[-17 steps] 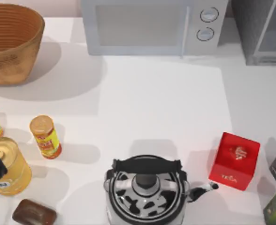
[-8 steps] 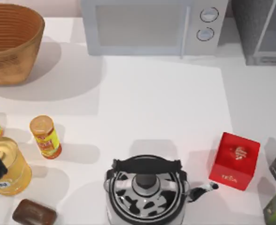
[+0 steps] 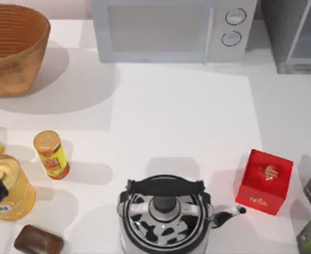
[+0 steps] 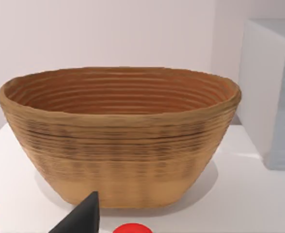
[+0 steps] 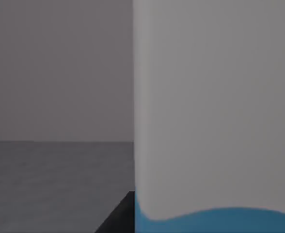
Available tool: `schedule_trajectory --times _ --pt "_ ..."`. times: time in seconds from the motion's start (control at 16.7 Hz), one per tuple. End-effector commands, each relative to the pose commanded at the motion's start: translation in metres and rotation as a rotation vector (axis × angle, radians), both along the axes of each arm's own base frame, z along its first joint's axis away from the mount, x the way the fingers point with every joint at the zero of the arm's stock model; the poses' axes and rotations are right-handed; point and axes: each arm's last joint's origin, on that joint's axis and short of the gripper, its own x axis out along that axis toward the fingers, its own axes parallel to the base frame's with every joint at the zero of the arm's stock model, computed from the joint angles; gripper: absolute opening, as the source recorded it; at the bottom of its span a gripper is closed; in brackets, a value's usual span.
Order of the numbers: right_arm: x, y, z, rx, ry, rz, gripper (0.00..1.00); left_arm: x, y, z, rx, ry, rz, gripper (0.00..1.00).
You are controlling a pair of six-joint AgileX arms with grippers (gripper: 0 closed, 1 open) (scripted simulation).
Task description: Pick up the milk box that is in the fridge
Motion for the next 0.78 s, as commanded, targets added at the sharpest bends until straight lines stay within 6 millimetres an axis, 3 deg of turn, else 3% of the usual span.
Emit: schedule_trajectory --times 0.18,0.54,0.78 --pt "0.000 -0.001 0.007 -0.002 -0.004 0.001 0.00 0.000 0.000 0.000 0.000 0.000 0.000 1.00" --pt "0.000 -0.001 0.049 0.001 0.000 -0.002 0.00 0.000 0.000 0.000 0.000 0.000 0.000 1.00" --pt "-0.001 -0.001 0.048 0.004 0.003 -0.002 0.00 0.000 0.000 0.000 0.000 0.000 0.000 1.00"
